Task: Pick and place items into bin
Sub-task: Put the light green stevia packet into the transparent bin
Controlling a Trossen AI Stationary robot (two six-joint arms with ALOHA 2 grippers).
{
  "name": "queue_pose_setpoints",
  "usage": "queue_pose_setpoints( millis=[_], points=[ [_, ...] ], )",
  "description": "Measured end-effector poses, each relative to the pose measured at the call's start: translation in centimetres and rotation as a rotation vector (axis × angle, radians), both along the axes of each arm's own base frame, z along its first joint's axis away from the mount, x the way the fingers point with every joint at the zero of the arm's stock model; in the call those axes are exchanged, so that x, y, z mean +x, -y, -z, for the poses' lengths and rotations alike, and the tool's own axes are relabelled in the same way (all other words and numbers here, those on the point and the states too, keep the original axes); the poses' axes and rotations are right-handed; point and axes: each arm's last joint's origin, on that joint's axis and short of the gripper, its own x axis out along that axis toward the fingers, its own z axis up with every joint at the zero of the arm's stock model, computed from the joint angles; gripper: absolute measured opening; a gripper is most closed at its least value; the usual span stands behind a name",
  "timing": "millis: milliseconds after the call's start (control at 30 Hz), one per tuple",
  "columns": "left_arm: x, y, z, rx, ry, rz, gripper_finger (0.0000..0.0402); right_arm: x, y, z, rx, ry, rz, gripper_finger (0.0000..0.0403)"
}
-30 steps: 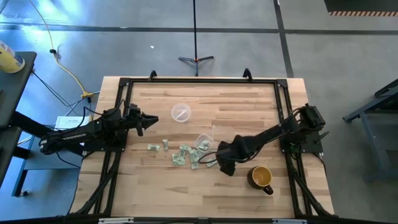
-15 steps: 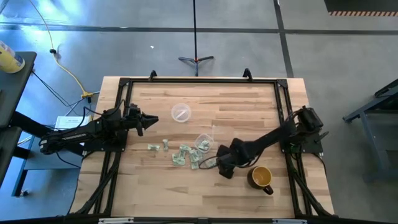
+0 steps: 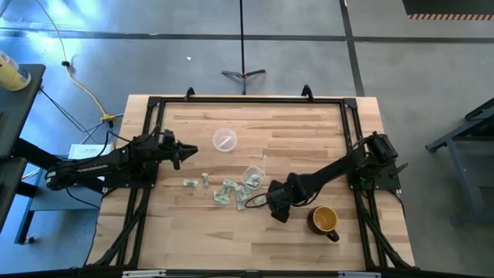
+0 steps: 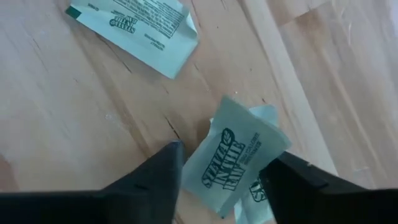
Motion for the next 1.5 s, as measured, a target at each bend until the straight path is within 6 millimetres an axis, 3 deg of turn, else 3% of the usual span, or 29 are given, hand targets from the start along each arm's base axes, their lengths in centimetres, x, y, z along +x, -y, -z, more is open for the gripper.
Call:
queue_pose_setpoints(
  millis=[233, 300, 500, 667, 833, 933, 1200, 1400, 1500],
  points=[
    [0.0, 0.0, 0.0, -0.001, -0.002, 0.000, 0.0129, -0.3, 0.7, -0.9, 0.030, -0.013, -0.037, 0.0033],
    [0.0, 0.0, 0.0, 0.000, 0.001, 0.000, 0.0129, -0.5, 1.1, -1.8, 0.031, -0.003, -0.029, 0.0009],
    [0.0, 0.0, 0.0, 0.000, 0.004, 0.000, 0.0129, -1.2, 3.5, -5.4, 0.030, 0.085, 0.055, 0.0016],
    [0.0, 0.0, -0.1, 0.003, 0.010, -0.004, 0.0129, 0.6, 7.6, -8.5, 0.057, 0.237, 0.067, 0.0006],
    [0.0, 0.0, -0.1, 0.004, 0.009, -0.010, 0.0129, 3.2, 12.2, -8.9, 0.219, 0.398, 0.097, 0.0010],
    [0.0, 0.0, -0.1, 0.004, 0.010, -0.011, 0.0129, 4.4, 13.5, -8.7, 0.275, 0.429, 0.066, 0.0004],
    [0.0, 0.0, -0.1, 0.003, 0.009, -0.011, 0.0129, 8.1, 12.6, -7.2, 0.396, 0.400, -0.065, 0.0008],
    [0.0, 0.0, -0.1, 0.003, 0.008, -0.011, 0.0129, 8.3, 11.2, -5.1, 0.444, 0.313, -0.064, 0.0008],
    [0.0, 0.0, -0.1, 0.002, 0.007, -0.007, 0.0129, 8.4, 10.8, -4.9, 0.376, 0.315, -0.017, 0.0026]
  ],
)
